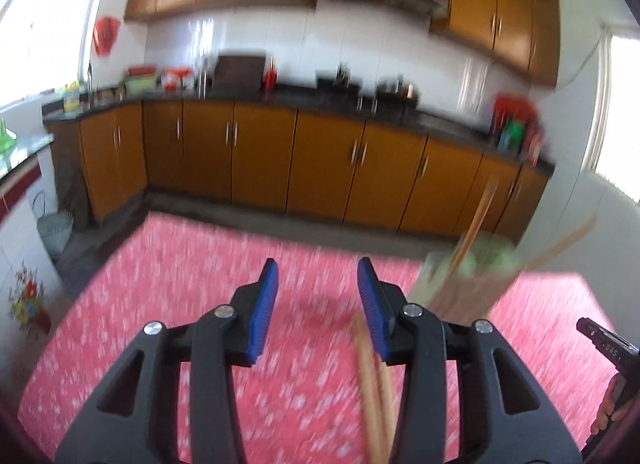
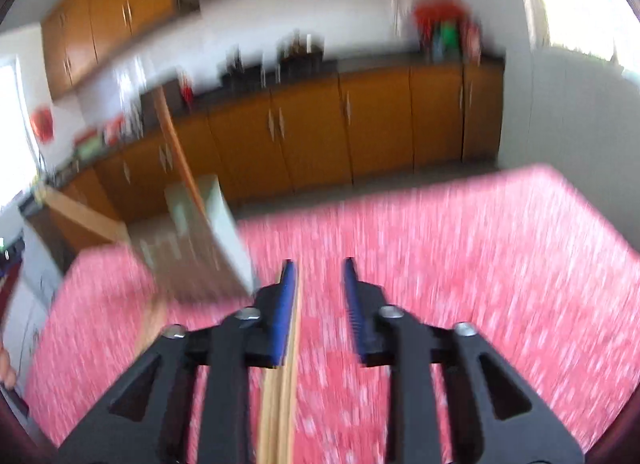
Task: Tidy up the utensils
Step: 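Move both tools back down to the chopstick bundles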
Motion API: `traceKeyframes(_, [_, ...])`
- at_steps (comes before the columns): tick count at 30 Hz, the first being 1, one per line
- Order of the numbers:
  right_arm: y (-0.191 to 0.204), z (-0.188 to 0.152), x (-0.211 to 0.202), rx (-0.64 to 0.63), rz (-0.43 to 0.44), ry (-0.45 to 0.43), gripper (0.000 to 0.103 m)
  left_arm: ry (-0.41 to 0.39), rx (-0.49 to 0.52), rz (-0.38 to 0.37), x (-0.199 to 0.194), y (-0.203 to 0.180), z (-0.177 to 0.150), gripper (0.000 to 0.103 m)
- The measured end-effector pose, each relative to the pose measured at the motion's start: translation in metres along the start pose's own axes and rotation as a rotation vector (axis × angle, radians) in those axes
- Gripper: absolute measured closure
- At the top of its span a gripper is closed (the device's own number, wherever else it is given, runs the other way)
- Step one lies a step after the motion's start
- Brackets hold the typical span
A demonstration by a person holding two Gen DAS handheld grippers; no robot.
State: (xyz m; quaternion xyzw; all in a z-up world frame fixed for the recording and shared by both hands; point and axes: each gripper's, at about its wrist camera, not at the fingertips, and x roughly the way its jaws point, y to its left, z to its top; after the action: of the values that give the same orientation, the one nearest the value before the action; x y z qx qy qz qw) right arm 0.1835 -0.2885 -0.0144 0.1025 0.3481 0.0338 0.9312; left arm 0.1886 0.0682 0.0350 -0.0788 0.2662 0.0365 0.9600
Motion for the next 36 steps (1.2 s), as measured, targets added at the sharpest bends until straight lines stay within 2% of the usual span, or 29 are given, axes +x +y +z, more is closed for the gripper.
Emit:
traceKeyframes(2, [0.005,-0.025,0.015,-0.012,0.02,0.068,0.09,0.091,0.01,-0.013,0.017,0.001,-0.026,0.062])
traceKeyframes(7, [0.026,-0.058,0.038,-0.057,0.04,0.158,0.09,0.217,0.031,-0.056,0.037,-0.006,-0.071,0.063])
traceKeyframes(9, [0.029,-0.068,0.045,-0.081,0.023,0.181,0.09,0.252,0.046,-0.073,0.043,-0.011,-0.085,0.063])
traceKeyframes(13, [0.032,-0.073,0.05,-0.09,-0.018,0.195,0.092,0.285,0.074,-0.082,0.047,-0.019,-0.105,0.063])
traceKeyframes(17, [0.033,-0.073,0.052,-0.102,-0.016,0.191,0.093,0.304,0.079,-0.097,0.048,-0.023,-0.116,0.065])
traceKeyframes(18, [0.034,-0.073,0.052,-0.121,-0.051,0.18,0.096,0.308,0.08,-0.103,0.046,-0.027,-0.118,0.066])
traceKeyframes(20, [0.023,-0.071,0.051,-0.079,-0.104,0.164,0.096,0.319,0.086,-0.113,0.046,-0.029,-0.12,0.069])
traceKeyframes(23, [0.011,-0.069,0.051,-0.017,-0.104,0.167,0.096,0.335,0.096,-0.134,0.046,-0.033,-0.127,0.073])
traceKeyframes(28, [0.011,-0.069,0.052,-0.039,-0.105,0.166,0.096,0.365,0.145,-0.129,0.048,-0.044,-0.137,0.08])
traceKeyframes(36, [0.009,-0.076,0.039,-0.042,-0.097,0.166,0.095,0.363,0.198,-0.108,0.044,-0.056,-0.147,0.081])
